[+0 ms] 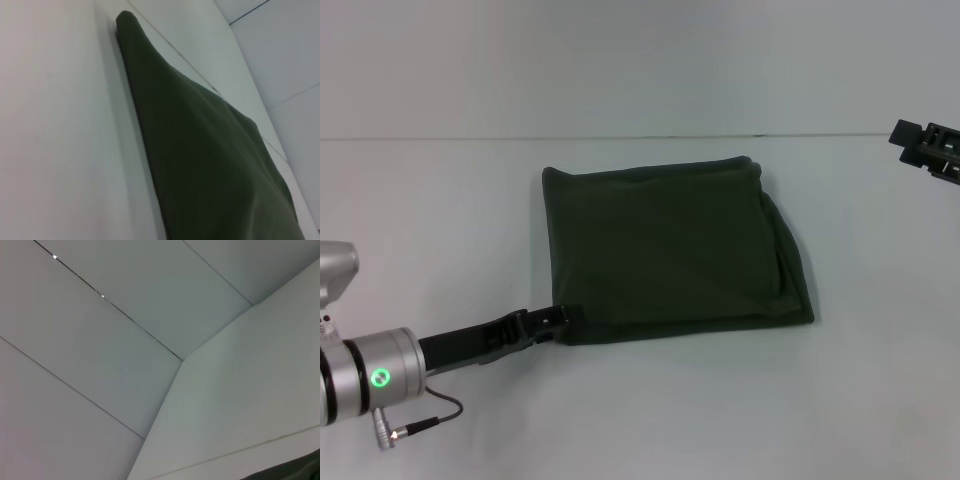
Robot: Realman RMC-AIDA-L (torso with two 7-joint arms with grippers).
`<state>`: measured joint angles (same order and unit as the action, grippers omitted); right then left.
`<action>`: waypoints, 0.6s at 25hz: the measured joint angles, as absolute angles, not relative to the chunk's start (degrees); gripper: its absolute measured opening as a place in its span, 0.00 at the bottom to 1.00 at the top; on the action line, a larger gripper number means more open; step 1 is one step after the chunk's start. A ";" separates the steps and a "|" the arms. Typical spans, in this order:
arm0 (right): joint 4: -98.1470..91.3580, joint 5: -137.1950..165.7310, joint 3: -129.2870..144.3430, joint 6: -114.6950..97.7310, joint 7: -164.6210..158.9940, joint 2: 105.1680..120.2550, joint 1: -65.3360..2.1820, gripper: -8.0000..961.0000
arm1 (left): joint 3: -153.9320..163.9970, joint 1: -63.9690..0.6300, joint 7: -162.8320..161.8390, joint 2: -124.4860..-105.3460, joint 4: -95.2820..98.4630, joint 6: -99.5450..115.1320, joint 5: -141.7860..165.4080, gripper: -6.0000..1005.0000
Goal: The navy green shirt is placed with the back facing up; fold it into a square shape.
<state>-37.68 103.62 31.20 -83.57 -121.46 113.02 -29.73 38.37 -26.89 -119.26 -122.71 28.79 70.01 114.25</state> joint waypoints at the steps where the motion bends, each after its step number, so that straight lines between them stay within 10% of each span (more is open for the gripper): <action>1: -37.64 103.62 31.20 -83.55 -121.46 113.02 -29.72 0.68 | 38.61 -27.02 -119.33 -122.85 28.79 69.75 114.26 0.91; 15: -37.07 103.62 30.73 -83.54 -121.57 112.94 -29.62 0.68 | 39.11 -27.14 -119.68 -123.01 29.18 69.17 114.26 0.33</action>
